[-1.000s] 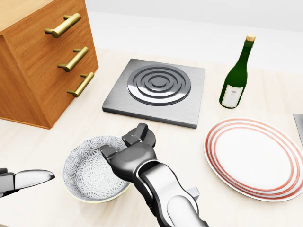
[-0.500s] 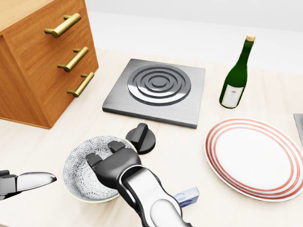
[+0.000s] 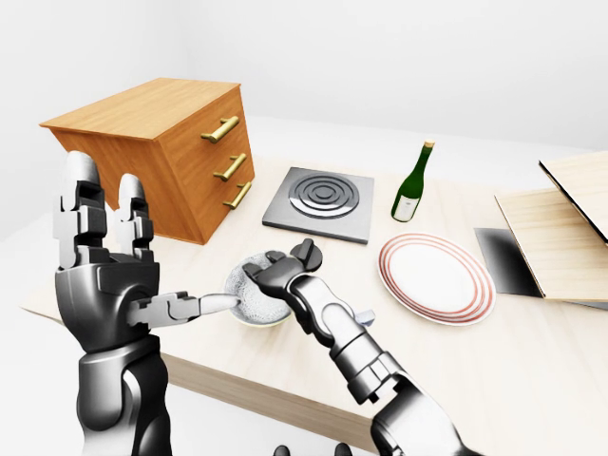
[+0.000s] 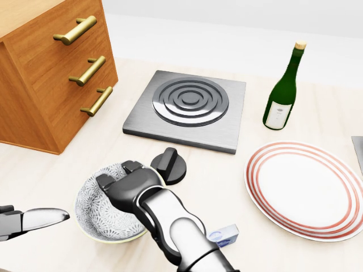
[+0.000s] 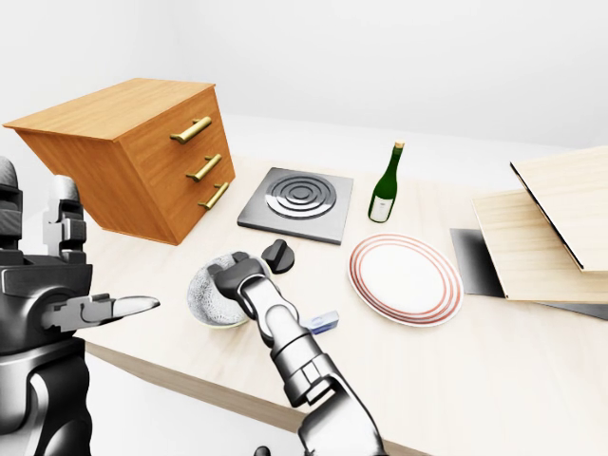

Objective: Pick up the akita bowl and put it on the plate.

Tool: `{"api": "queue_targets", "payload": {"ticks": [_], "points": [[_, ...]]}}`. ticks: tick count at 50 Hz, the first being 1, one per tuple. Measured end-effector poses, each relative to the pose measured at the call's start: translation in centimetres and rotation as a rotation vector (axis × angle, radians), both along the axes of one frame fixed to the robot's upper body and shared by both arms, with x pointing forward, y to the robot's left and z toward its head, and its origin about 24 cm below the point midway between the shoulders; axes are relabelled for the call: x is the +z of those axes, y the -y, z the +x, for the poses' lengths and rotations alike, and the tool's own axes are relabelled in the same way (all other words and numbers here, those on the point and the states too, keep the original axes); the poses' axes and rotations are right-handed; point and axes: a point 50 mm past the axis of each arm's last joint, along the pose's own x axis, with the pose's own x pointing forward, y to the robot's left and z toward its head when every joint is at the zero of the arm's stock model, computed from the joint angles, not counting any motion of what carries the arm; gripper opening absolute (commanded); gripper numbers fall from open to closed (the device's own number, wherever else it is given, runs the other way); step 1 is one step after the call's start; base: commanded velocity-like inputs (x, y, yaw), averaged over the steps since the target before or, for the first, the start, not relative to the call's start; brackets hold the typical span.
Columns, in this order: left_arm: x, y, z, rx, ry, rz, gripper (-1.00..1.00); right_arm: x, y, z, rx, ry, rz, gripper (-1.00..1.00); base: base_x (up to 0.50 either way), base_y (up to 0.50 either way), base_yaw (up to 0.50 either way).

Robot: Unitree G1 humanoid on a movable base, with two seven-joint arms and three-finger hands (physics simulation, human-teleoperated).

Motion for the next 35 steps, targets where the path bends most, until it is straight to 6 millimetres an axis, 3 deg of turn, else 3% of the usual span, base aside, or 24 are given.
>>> {"api": "queue_targets", "payload": {"ticks": [1,2,3,35], "points": [[0.0,0.0,0.0,-0.001,0.0,0.0,1.0,0.1,0.0,0.1,0.0,0.006,0.008,0.33,0.0,0.0,0.0],[0.0,0.0,0.0,-0.002,0.0,0.0,1.0,0.1,-0.1,0.2,-0.001,0.012,0.019,-0.79,0.0,0.0,0.0],[0.0,0.0,0.0,-0.003,0.0,0.001,1.0,0.2,-0.1,0.3,-0.001,0.015,0.027,-1.0,0.0,0.0,0.0],[-0.1,0.1,-0.1,-0.021,-0.004,-0.003,1.0,3.1,-1.2,0.4,0.017,0.107,0.204,-1.0,0.0,0.0,0.0]]}}
